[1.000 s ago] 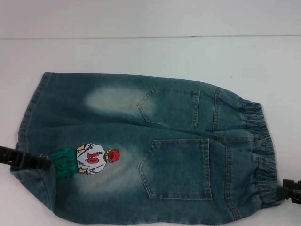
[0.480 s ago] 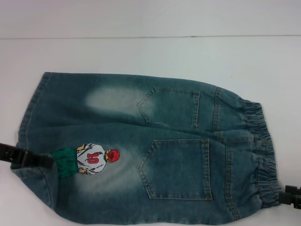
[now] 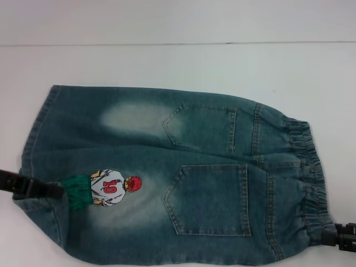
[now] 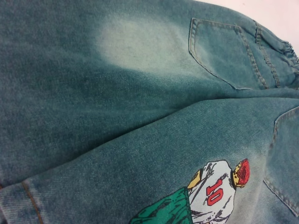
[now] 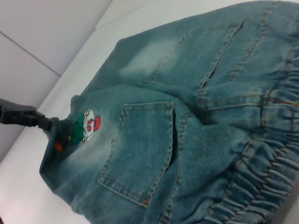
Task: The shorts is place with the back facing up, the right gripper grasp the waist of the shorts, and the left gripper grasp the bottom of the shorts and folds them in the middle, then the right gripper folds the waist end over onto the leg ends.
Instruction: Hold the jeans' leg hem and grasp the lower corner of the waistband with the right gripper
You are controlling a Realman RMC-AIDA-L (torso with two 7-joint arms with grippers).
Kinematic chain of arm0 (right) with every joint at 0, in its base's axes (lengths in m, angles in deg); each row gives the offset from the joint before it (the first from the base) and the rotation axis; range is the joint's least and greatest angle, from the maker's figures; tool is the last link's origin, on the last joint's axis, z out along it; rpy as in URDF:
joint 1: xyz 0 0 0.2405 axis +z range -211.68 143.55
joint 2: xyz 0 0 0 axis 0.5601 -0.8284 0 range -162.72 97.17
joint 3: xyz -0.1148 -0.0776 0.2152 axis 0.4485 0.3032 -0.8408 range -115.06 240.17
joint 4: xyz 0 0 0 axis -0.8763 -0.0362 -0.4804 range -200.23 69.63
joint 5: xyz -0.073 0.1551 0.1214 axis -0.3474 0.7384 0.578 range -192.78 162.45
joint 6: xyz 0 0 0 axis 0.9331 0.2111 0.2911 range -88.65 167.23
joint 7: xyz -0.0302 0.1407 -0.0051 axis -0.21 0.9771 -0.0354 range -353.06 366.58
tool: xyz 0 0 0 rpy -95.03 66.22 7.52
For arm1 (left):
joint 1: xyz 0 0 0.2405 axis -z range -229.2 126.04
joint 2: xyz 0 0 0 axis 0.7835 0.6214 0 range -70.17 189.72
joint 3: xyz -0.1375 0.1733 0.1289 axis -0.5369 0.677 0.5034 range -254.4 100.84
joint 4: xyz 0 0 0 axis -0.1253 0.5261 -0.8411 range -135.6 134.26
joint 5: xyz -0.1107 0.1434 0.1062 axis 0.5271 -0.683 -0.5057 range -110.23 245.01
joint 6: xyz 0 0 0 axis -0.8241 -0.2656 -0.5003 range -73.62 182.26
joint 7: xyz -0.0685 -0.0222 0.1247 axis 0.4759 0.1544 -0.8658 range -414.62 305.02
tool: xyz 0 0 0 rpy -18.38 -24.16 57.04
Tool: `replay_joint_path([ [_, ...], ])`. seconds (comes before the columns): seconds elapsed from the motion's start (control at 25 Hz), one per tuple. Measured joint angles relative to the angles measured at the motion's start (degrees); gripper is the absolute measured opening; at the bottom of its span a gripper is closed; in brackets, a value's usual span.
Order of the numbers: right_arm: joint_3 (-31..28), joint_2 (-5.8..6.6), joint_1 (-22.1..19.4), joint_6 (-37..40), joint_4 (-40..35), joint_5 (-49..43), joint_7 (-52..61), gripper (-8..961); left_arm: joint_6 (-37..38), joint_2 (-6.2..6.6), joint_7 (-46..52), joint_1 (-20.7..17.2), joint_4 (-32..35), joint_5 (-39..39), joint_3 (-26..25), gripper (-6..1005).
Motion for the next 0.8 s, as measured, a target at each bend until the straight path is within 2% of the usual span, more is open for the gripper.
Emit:
replay_joint_path([
  [0.8,0.11,-0.84,3.01,0.45,-0.11,-0.48,-1.1,579,-0.27,0.0,-0.02,0.0,-0.21,0.0,-0.13,48],
])
